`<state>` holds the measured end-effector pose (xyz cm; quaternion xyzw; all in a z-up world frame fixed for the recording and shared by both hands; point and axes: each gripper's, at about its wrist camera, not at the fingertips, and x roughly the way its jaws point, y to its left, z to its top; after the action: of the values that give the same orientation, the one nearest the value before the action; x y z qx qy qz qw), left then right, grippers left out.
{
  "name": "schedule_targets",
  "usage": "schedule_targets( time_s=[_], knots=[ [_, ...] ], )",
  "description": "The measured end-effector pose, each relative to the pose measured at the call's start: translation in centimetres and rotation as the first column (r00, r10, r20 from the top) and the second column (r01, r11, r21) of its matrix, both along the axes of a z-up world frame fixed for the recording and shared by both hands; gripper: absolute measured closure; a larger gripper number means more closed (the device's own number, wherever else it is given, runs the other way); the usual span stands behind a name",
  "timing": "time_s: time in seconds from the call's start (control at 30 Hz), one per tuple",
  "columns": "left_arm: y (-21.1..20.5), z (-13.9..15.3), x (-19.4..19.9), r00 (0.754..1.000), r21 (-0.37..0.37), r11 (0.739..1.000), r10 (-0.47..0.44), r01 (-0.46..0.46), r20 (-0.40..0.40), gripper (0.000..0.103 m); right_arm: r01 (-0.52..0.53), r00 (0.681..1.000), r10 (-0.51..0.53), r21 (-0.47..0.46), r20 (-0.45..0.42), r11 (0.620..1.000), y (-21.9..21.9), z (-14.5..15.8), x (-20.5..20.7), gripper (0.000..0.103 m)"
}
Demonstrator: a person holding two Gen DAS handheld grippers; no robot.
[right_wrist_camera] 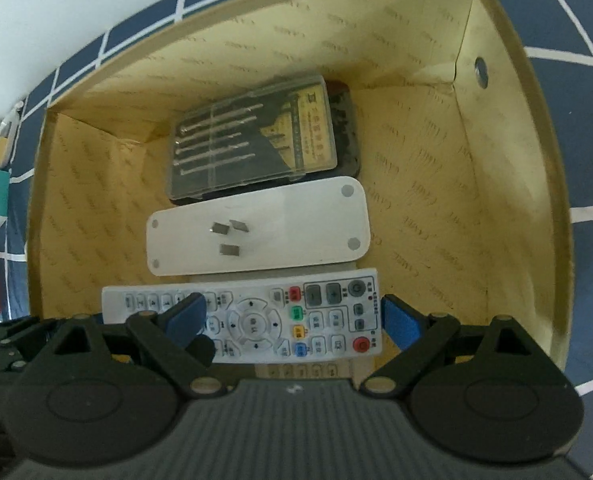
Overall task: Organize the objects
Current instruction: 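Lower the TV remote with the right tool beside the white plate, then open the right tool to release the TV remote in the box, then raise the right tool up and away from the box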
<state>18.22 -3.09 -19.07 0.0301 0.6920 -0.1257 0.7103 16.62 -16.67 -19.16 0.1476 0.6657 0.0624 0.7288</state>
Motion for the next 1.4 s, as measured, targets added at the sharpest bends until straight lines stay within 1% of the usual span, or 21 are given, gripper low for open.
schedule_targets(
  time_s=[0.13, 0.3, 0.43, 0.6, 0.73, 0.8, 1.03, 1.17, 1.4],
  knots=[
    [-0.1, -0.5, 0.3, 1.0, 0.0, 1.0, -0.005, 0.005, -0.009, 0.017, 0.002, 1.0, -0.002, 0.004, -0.015, 1.0, -0.1, -0.7, 0.3, 0.01],
    [-0.1, -0.7, 0.8, 1.0, 0.002, 1.0, -0.021, 0.021, -0.009, 0.017, 0.005, 1.0, -0.005, 0.007, -0.016, 1.0, -0.3, -0.9, 0.7, 0.01],
    [-0.1, -0.8, 1.0, 1.0, 0.001, 1.0, -0.016, 0.016, -0.017, 0.017, 0.003, 1.0, -0.003, 0.005, -0.025, 1.0, -0.2, -1.1, 0.9, 0.009],
    [-0.1, -0.6, 0.7, 1.0, 0.015, 1.0, -0.003, 0.003, -0.012, 0.016, -0.006, 1.0, 0.005, -0.002, -0.024, 1.0, -0.1, -1.0, 1.0, 0.01],
    [-0.2, -0.2, 0.4, 1.0, 0.01, 1.0, 0.008, -0.008, -0.008, 0.016, -0.012, 1.0, 0.012, -0.006, -0.015, 1.0, -0.1, -0.7, 0.9, 0.01],
    [0.1, 0.3, 0.1, 1.0, 0.002, 1.0, 0.015, -0.015, -0.001, 0.013, -0.013, 1.0, 0.013, -0.01, -0.011, 1.0, -0.1, -0.5, 0.9, 0.01],
    [0.1, 2.8, -0.9, 0.999, 0.009, 1.0, 0.01, -0.011, 0.045, 0.012, -0.014, 1.0, 0.014, -0.004, 0.026, 1.0, -0.4, 1.9, 0.0, 0.009],
    [0.2, 4.4, -1.9, 0.996, 0.012, 1.0, 0.019, -0.02, 0.083, 0.008, -0.024, 0.998, 0.024, -0.009, 0.065, 1.0, -0.8, 4.0, -0.8, 0.009],
    [1.2, 6.8, -3.7, 0.988, 0.027, 0.997, 0.062, -0.067, 0.143, 0.008, -0.032, 0.99, 0.037, -0.039, 0.134, 0.999, -2.3, 7.5, -2.6, 0.007]
  ],
)
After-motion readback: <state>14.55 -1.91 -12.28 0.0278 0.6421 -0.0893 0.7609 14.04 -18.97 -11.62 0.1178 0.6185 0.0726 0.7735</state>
